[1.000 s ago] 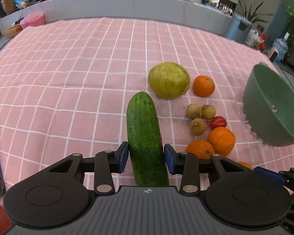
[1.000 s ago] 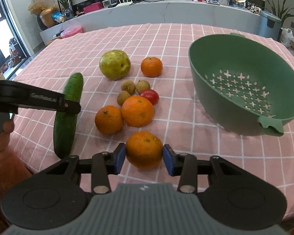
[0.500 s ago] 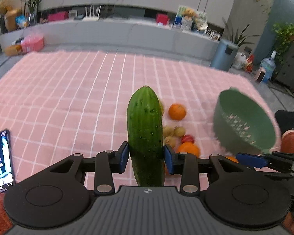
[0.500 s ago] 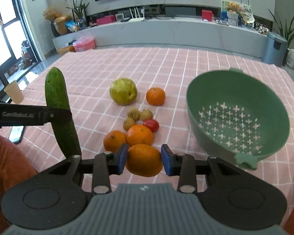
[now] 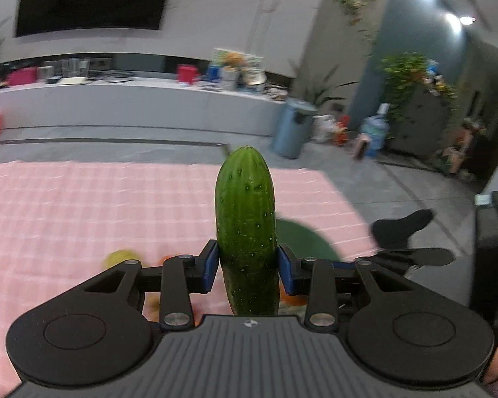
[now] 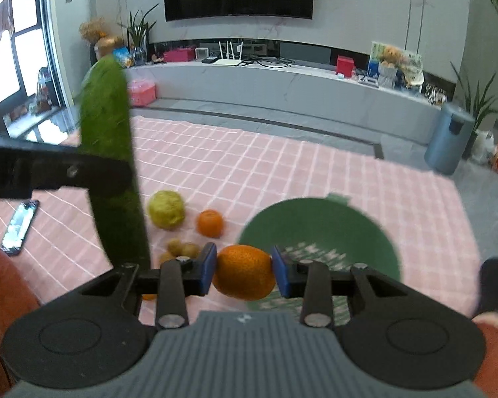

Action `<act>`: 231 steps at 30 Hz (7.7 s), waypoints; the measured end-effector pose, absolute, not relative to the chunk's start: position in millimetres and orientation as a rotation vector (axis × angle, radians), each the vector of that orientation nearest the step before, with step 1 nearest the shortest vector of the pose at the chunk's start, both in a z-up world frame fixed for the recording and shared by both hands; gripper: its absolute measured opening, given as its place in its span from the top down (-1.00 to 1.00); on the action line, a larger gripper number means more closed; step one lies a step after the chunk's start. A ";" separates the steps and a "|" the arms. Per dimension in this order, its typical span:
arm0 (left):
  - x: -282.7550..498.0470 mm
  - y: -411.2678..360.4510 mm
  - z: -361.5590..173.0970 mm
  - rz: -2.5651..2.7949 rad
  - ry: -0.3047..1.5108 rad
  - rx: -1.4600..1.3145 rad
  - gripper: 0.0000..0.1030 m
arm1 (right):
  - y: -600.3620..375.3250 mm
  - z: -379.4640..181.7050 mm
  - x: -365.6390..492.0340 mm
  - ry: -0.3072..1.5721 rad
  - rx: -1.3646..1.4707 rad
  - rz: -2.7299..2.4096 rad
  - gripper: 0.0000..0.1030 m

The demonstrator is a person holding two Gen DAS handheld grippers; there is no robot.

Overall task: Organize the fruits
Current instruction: 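Carry cucumber and orange into the green colander and open both tools, then move both tools back toward the remaining fruit, then grasp the pomelo with the left tool while the right tool grasps an orange, then lower pomelo and orange into the colander and open both tools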

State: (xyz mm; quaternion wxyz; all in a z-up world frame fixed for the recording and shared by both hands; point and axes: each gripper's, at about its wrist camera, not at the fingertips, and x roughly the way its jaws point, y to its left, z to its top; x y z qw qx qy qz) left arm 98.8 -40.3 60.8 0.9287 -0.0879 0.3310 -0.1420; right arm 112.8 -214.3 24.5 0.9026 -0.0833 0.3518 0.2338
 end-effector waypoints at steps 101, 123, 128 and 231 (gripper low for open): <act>71.8 57.3 -9.6 -0.217 0.862 -0.022 -0.19 | -104.5 -51.0 91.6 0.828 -0.200 0.559 -0.28; 133.5 87.5 -34.4 -0.162 0.870 -0.173 -0.24 | -81.4 -64.5 180.5 0.857 -0.324 0.629 0.01; 160.9 89.2 -44.1 -0.109 0.897 -0.243 -0.43 | -75.6 -68.6 215.5 0.878 -0.390 0.621 0.07; 179.7 -114.5 -36.3 -0.494 1.071 0.087 -0.47 | -269.0 -61.2 212.6 1.079 -0.308 0.560 0.24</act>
